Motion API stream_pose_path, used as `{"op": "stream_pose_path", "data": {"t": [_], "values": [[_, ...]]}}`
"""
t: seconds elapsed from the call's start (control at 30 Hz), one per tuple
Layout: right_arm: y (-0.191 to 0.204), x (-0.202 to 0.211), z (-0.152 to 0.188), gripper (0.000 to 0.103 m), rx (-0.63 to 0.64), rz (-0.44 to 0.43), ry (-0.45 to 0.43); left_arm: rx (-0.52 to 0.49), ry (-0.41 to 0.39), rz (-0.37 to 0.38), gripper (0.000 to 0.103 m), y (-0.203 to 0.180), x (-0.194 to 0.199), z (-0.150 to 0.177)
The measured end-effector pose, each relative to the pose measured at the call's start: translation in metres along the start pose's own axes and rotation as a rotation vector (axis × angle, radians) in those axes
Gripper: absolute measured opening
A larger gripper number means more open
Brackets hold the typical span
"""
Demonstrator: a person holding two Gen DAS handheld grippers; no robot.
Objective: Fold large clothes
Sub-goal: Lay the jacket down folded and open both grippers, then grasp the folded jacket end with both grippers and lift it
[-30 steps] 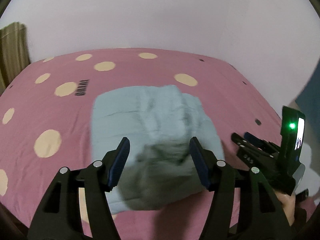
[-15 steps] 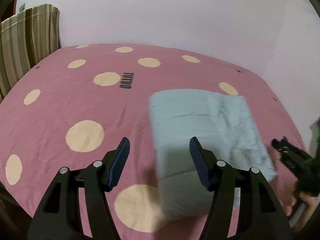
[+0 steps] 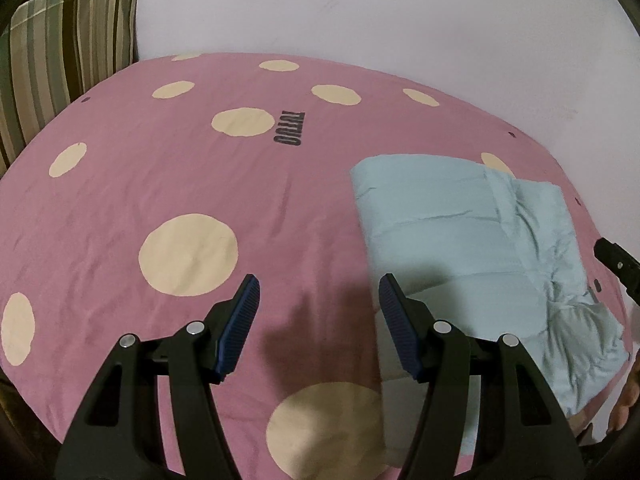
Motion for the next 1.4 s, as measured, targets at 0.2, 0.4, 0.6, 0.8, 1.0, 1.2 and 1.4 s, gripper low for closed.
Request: {"op": "stream_pose_path", "data": {"t": [0.2,0.4,0.6,0.8,1.0,1.2,1.4], "values": [[0.030,-0.026,0.001,0.056,0.046,-0.034,0.044,0.015,0.019,0.005,0.062,0.007,-0.011,-0.002],[0.026,-0.049,0.017,0.028,0.022,-0.073,0.136,-0.005,0.036,0.028,0.063,-0.003,-0.022,-0.001],[0.011,-0.051,0.018,0.011,0.000,-0.094,0.149,-0.038,0.040,0.070,0.063,-0.027,-0.024,-0.003],[-0.015,-0.046,0.017,0.010,-0.018,-0.064,0.134,-0.098,0.023,0.117,0.063,-0.061,-0.022,-0.005],[-0.046,-0.061,0.029,0.010,-0.059,-0.033,0.177,-0.189,0.040,0.106,0.064,-0.097,-0.038,-0.002],[-0.060,-0.085,0.044,0.010,-0.070,-0.024,0.232,-0.237,0.087,0.052,0.066,-0.116,-0.060,0.006],[-0.063,-0.106,0.055,0.010,-0.054,-0.023,0.253,-0.280,0.114,0.028,0.066,-0.128,-0.083,0.015]]}}
Point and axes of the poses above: each gripper's, at about its wrist camera, not at the fingertips, and x roughly against the way its jaws point, y to its left, z to its underside, the point moved 4 cm from there along -x, roughly the way its jaws point, and after that the axes turned 3 degrees about -x, right-handed, at the moved point
